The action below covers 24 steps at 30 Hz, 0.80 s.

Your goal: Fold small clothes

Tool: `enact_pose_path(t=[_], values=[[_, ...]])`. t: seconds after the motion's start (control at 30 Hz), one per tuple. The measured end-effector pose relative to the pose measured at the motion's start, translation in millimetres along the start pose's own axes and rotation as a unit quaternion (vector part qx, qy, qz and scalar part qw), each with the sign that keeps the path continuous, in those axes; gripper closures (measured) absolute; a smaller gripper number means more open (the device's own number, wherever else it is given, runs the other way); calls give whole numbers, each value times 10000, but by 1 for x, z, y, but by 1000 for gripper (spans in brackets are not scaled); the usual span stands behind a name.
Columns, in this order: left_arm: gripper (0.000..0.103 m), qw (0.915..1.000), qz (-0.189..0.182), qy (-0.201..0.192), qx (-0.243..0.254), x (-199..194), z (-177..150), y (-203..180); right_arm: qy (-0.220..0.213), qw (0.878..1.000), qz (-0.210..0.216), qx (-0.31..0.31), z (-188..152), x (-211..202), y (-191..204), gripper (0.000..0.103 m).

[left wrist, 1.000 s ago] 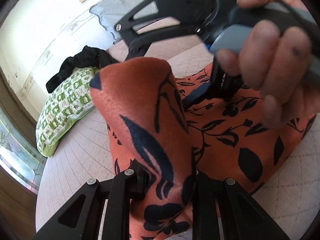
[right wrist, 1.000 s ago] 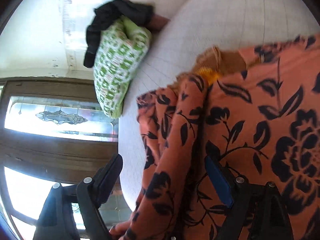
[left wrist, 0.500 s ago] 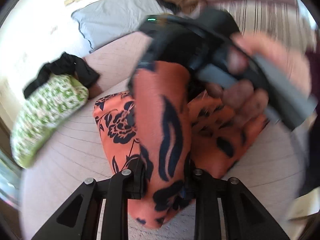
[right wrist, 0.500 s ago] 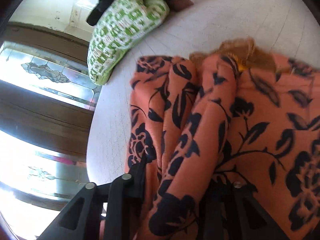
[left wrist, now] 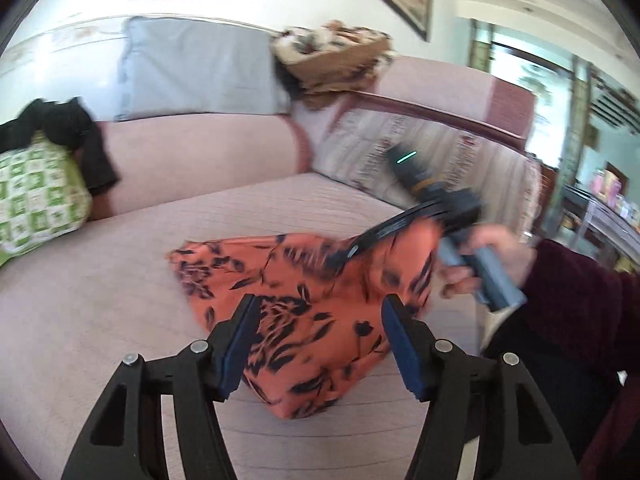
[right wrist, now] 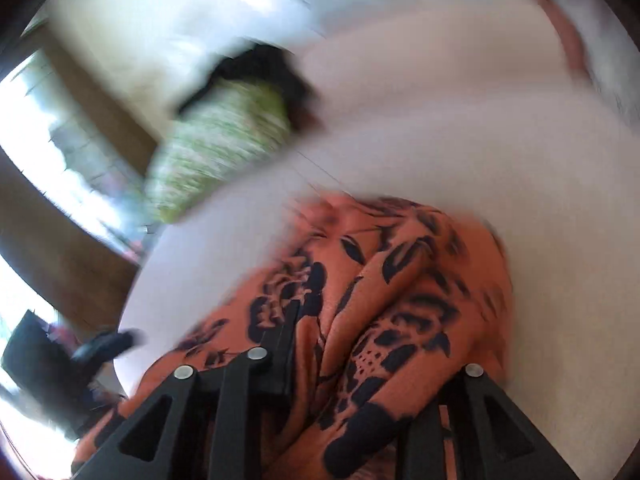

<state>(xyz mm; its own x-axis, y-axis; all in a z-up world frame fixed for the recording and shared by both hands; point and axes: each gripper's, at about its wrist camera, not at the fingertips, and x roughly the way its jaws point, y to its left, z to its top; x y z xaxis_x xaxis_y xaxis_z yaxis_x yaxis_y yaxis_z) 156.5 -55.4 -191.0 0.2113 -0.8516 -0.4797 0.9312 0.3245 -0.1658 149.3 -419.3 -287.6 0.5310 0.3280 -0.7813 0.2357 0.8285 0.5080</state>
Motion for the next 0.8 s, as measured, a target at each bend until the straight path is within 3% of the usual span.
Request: enact_pose_path(t=[0.07,0.13,0.17,0.23,0.3,0.4,0.43,0.5,0.53,0.57,0.67,0.8], values=[[35,9999,88,-69,44,2,5,-3,268,9983,77,511,-1,5,-26,67],[30,9998,112,-111,-86,2,3,-6,154,9966,386,705,1,-6,-34,63],[30,9996,124,-75,-223,8,3,-5,17,9963,459,725,2,-12,-36,47],[30,9984,364,199,-381,27,5,-6,-312,9943,455,915,5,-17,-41,28],[30,9947,729,599,-419,50,-3,-10,-321,9905,714,1127,9,-12,-43,28],[29,9855,934,1305,-559,89,-16,-9,-186,9865,1172,1130,14,0,-35,28],[28,9841,1061,1348,-471,94,-20,-13,-167,9888,1061,1032,16,6,-27,30],[26,9824,1298,1336,-135,98,-23,-23,-159,9970,493,582,20,14,-10,47],[26,9820,1349,1320,-68,98,-22,-25,-205,9989,247,330,22,14,-2,69],[26,9821,1360,1294,-126,98,-21,-26,-342,9992,96,160,24,10,6,77],[26,9827,1423,1120,-395,95,-16,-23,-1032,9940,-154,-319,29,-12,29,86],[21,9816,1710,689,-505,99,-7,-34,-1987,9764,-441,-717,36,-41,43,87]])
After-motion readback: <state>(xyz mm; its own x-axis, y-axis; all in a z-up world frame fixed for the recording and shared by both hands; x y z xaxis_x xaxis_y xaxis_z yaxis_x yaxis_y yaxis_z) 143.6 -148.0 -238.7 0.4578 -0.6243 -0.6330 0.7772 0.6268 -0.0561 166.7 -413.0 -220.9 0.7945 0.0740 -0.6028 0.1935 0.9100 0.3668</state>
